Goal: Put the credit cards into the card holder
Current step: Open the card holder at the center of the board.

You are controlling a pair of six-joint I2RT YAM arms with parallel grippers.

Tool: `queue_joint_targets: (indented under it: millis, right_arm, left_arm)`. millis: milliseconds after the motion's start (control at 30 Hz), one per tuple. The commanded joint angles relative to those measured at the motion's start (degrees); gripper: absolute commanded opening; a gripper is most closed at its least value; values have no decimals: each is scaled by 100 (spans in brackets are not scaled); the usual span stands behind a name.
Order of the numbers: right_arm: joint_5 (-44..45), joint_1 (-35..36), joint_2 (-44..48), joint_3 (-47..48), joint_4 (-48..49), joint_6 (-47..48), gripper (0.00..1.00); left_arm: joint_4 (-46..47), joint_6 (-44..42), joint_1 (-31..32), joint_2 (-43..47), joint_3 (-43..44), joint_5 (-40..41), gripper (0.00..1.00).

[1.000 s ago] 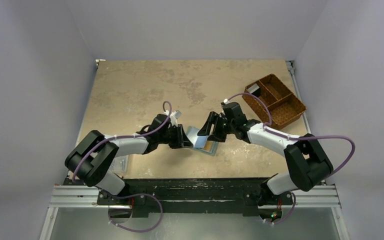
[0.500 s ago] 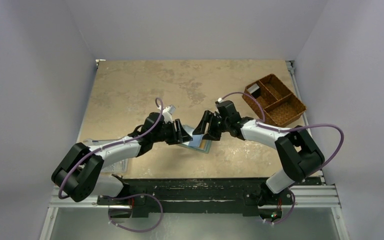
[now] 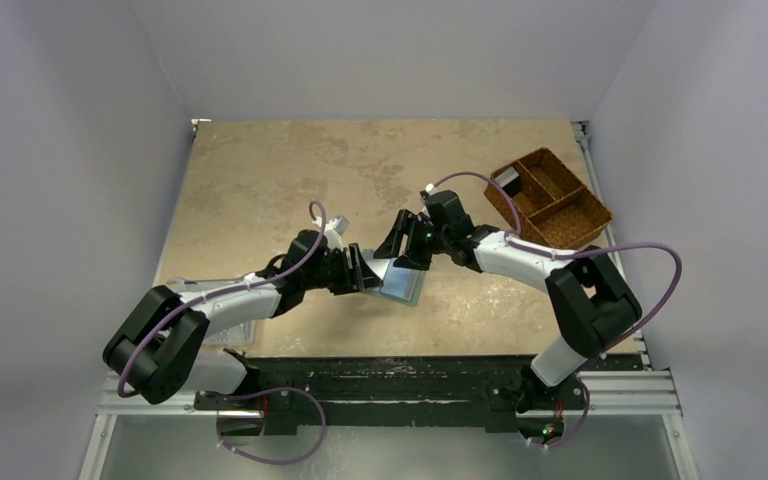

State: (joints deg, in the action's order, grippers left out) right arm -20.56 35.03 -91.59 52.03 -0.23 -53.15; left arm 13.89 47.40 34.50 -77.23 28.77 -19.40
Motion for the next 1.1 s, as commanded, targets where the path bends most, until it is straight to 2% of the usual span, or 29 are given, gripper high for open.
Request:
queue_joint_targets:
  millis: [0, 67, 200, 267, 467, 533, 667, 900, 1067]
  right_arm:
    - [-106, 61, -160, 281, 147, -16, 68]
    - [-82, 65, -177, 391, -30, 80, 68]
    - [541, 24, 135, 414, -663, 387, 70]
    - [548, -112, 300, 216, -603, 472, 72]
    - [-47, -628, 326, -104, -190, 1214, 76]
    - [-409, -834, 99, -128, -19, 1438, 75]
    - [-701, -919, -335, 173, -237, 1995, 74]
    - [-795, -919, -572, 177, -132, 2114, 70]
    - [-382, -910, -395, 337, -460, 2285, 70]
  left_arm:
    - [84, -23, -23, 201, -17, 159, 56]
    - [50, -63, -24, 205, 11, 171, 59]
    - [168, -190, -22, -72, 208, -138, 60]
    - [369, -172, -22, -263, 305, -310, 60]
    - [1067, 106, -22, -913, 457, -945, 44]
    - [1130, 195, -22, -1108, 470, -967, 35]
    - [846, 229, -22, -1253, 472, -727, 26]
    - [730, 237, -27, -1373, 415, -535, 22]
    - [667, 215, -62, -1340, 389, -478, 21]
